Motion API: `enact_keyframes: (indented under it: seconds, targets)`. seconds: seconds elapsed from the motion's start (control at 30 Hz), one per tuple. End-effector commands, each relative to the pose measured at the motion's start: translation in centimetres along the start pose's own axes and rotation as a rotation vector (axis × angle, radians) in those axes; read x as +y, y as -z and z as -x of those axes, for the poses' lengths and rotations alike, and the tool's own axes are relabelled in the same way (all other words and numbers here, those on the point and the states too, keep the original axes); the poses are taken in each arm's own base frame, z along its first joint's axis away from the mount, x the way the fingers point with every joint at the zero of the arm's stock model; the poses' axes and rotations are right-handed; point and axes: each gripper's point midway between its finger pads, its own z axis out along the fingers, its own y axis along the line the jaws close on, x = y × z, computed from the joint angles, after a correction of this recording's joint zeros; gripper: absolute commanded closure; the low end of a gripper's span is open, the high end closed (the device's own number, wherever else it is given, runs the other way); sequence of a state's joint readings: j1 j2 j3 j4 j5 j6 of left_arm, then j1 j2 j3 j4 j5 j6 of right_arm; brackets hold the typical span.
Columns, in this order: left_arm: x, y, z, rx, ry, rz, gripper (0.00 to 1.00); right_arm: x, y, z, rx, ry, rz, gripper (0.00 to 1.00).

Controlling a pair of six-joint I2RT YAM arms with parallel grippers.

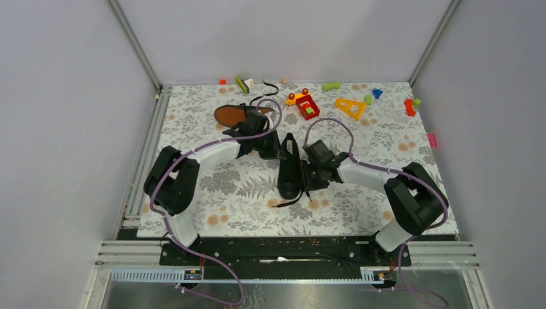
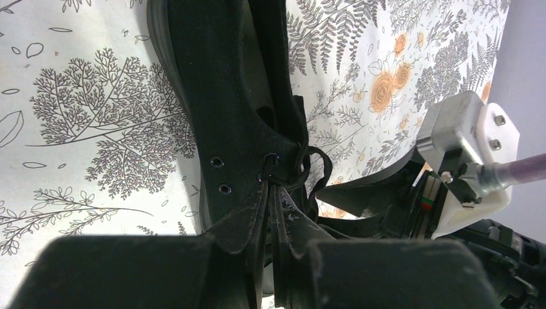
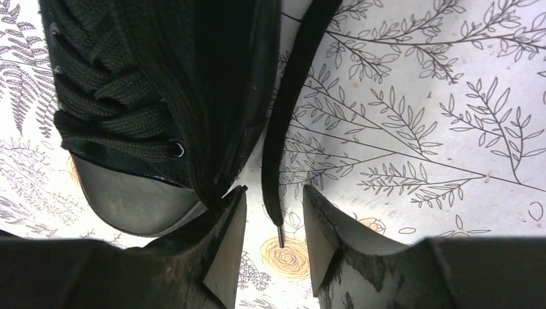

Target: Tie the shoes

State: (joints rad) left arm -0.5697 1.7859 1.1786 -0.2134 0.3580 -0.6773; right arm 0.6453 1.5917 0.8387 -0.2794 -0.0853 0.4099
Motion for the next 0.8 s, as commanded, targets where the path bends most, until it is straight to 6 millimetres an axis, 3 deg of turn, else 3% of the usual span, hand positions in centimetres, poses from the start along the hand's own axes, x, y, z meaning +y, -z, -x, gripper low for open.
enact_keyframes:
  seconds: [0.0, 0.07, 0.2, 0.47, 0.6, 0.67, 0.77]
  targets:
    - [-2.2, 1.7, 1.6, -0.057, -0.041, -0.089, 0.92, -0.1, -0.6, -0.2, 0.009, 0.050, -0.059, 0.56]
    - [-2.2, 1.8, 1.6, -0.055, -0.037, -0.095, 0.92, -0.7, -0.7, -0.2, 0.007, 0.061, -0.101, 0.64]
    - [-2.1, 1.9, 1.5, -0.055, -0.034, -0.097, 0.92, -2.6, -0.1, 0.5, -0.029, 0.075, -0.209, 0.99]
    - [-1.8, 2.2, 1.2, -0.051, -0.033, -0.096, 0.92, -3.3, 4.8, 4.5, -0.198, 0.069, -0.264, 1.00]
    - [-1.7, 2.5, 0.8, -0.052, -0.026, -0.096, 0.90, -2.5, 7.6, 6.7, -0.260, 0.070, -0.226, 1.00]
    - [-1.6, 2.6, 0.8, -0.059, -0.016, -0.097, 0.83, -1.4, 8.5, 7.5, -0.282, 0.080, -0.178, 1.00]
    - [-1.7, 2.5, 0.6, -0.075, 0.016, -0.122, 0.59, 0.3, 9.1, 8.4, -0.288, 0.085, -0.106, 1.00]
